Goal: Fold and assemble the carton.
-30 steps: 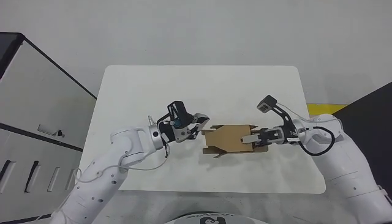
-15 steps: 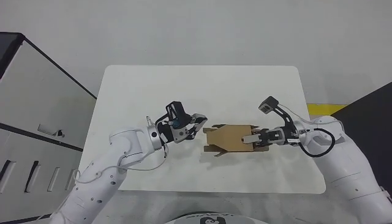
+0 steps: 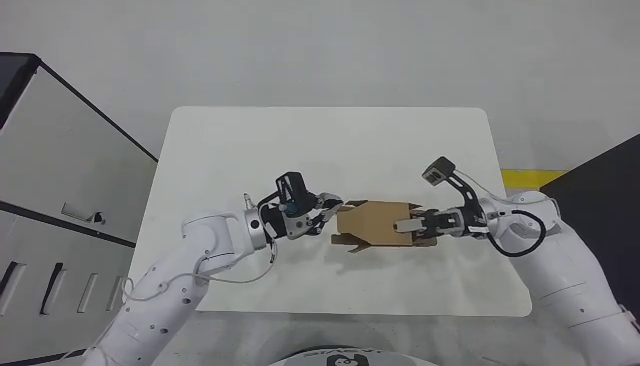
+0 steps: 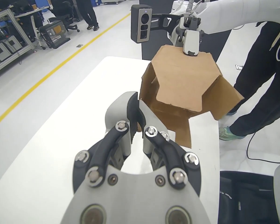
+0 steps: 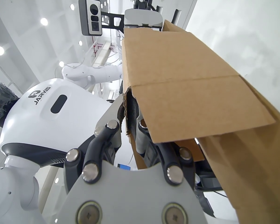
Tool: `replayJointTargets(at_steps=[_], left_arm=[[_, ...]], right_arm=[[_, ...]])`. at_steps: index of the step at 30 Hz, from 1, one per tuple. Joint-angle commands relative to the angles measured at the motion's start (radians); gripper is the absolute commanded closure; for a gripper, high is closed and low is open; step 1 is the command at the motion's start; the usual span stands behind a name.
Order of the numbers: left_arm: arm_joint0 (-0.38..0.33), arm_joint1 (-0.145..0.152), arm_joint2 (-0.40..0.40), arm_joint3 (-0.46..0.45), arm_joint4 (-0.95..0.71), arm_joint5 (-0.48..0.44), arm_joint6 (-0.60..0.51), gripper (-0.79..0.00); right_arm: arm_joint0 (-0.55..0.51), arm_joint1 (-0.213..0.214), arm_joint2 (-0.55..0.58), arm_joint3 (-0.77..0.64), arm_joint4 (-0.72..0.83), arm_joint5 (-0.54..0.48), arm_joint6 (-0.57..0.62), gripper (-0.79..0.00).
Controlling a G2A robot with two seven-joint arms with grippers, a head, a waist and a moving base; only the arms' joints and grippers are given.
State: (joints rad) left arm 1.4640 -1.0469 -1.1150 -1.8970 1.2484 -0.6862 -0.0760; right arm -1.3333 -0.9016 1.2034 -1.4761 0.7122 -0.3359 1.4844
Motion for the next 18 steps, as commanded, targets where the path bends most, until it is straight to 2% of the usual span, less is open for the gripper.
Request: replayJointTargets(at_steps=[1, 8, 18], left_arm=[[-0.003, 0.0, 0.0, 0.004, 0.0, 0.002, 0.002, 0.0], [-0.006, 0.001, -0.007, 0.008, 0.001, 0.002, 0.005, 0.0], [0.001, 0.004, -0.012, 0.006, 0.0, -0.015, 0.002, 0.0]], right_arm=[[0.006, 0.001, -0.008, -0.005, -0.008, 0.009, 0.009, 0.0], [0.014, 0.006, -0.02, -0.013, -0.015, 0.018, 0.018, 0.0], [0.003, 0.012, 0.0, 0.01, 0.015, -0.021, -0.021, 0.0]])
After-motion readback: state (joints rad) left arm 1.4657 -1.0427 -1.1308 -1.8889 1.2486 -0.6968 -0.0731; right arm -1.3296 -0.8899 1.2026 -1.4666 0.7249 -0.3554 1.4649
